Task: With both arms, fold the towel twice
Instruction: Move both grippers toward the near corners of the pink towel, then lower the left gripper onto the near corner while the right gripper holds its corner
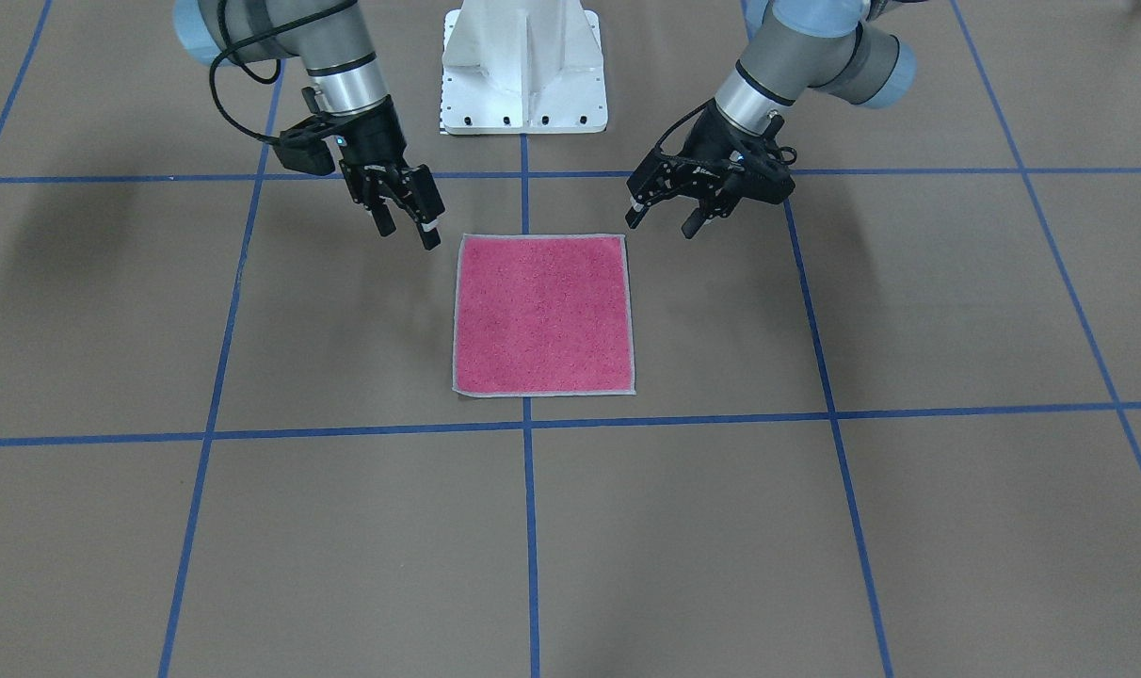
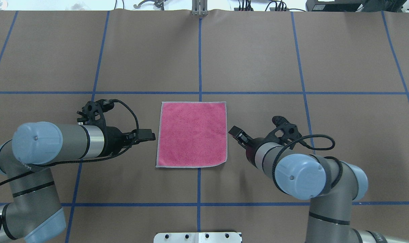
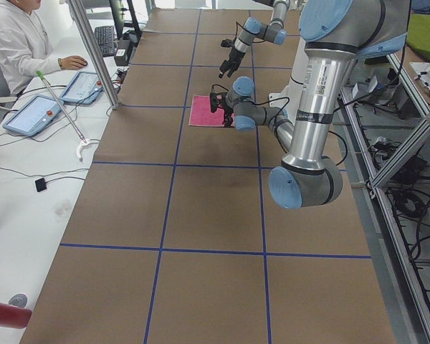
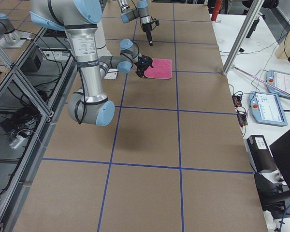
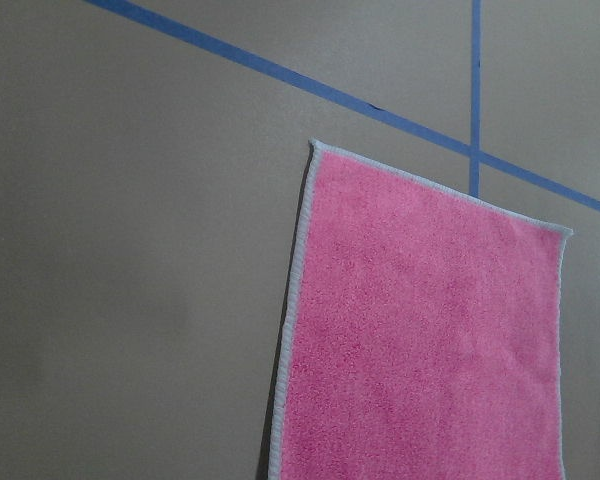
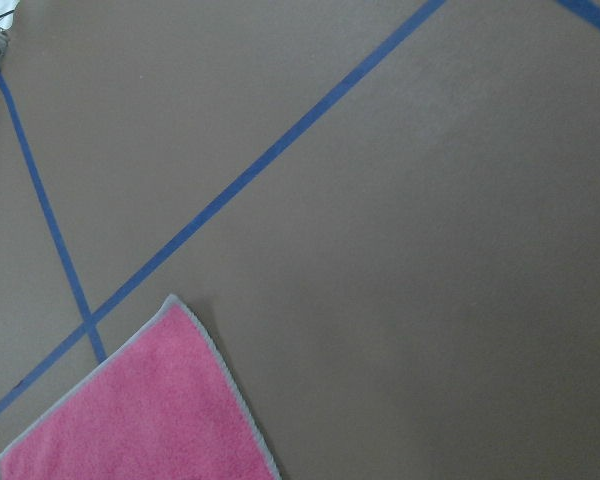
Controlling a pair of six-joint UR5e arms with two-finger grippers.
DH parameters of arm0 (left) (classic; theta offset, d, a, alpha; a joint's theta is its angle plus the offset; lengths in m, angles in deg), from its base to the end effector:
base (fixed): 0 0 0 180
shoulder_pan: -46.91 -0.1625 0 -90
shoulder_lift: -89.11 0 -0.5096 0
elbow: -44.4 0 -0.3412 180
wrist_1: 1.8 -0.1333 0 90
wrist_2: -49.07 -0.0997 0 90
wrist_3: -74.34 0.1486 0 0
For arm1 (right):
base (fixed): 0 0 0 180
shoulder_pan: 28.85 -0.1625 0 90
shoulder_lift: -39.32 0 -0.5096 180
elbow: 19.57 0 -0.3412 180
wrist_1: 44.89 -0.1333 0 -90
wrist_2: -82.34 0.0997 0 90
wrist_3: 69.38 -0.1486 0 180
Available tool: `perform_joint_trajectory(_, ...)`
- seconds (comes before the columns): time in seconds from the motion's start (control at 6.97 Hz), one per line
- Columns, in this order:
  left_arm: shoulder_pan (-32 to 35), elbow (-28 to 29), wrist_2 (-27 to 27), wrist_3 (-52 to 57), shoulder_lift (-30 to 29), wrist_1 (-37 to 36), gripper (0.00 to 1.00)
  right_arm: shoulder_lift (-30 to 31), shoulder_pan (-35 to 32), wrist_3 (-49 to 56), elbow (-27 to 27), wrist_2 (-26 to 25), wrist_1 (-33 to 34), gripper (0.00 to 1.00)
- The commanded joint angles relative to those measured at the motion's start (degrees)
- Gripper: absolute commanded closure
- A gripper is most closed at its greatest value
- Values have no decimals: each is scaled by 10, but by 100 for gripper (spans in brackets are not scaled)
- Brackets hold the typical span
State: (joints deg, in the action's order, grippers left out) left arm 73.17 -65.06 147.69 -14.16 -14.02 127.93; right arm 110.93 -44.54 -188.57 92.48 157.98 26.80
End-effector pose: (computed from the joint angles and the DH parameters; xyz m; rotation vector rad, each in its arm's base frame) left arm 0.4652 -0.3533 0.4246 0.1767 1.2583 -0.2778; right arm -0.5271 -0.3248 0.4142 0.1103 -1.0738 0.8370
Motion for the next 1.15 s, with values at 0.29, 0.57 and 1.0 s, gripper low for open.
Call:
perform_joint_trajectory(0.29, -1, 0, 0, 0, 0, 1, 0, -61, 29, -72, -64, -6, 19, 24)
perform_joint_trajectory(0.57, -1, 1, 0, 1, 0, 1, 0, -56, 43, -72, -64, -7, 20, 32)
perform_joint_trajectory(1.0, -2, 4, 0, 1, 0, 1, 0, -58, 51, -73, -65, -12, 20, 46)
